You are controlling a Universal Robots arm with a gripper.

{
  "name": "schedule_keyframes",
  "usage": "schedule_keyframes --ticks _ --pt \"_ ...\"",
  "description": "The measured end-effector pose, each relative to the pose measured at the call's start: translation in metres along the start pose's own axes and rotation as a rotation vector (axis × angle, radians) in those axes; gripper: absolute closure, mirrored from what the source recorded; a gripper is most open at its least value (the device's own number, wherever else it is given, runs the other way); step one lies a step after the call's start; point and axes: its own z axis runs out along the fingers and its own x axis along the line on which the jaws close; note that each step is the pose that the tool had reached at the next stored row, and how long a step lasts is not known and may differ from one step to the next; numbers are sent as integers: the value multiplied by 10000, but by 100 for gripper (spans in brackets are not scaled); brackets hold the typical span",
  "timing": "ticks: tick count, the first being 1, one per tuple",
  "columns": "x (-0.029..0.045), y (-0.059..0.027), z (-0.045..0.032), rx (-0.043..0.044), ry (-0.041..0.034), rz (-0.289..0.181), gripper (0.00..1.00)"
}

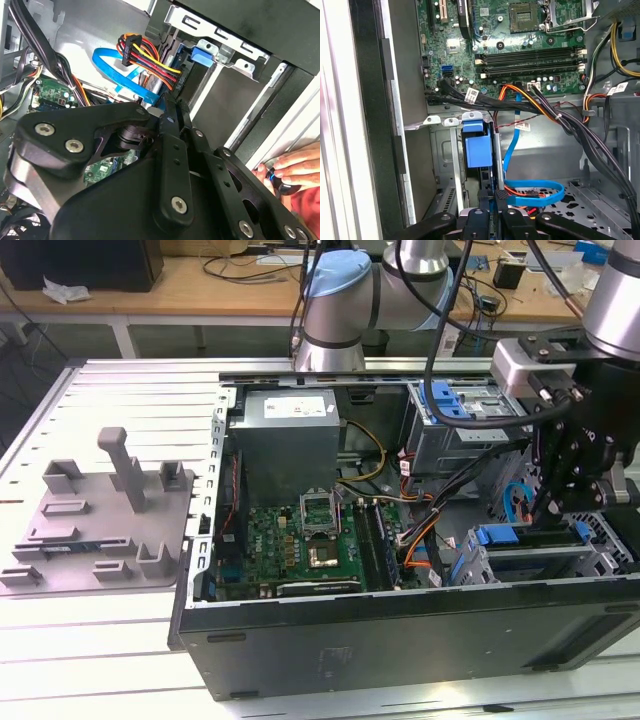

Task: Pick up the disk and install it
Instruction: 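Insert the second disk wire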

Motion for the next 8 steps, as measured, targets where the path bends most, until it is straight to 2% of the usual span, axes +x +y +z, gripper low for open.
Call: schedule_keyframes --ticks 8 --pt "-1 5 24 0 -1 -14 84"
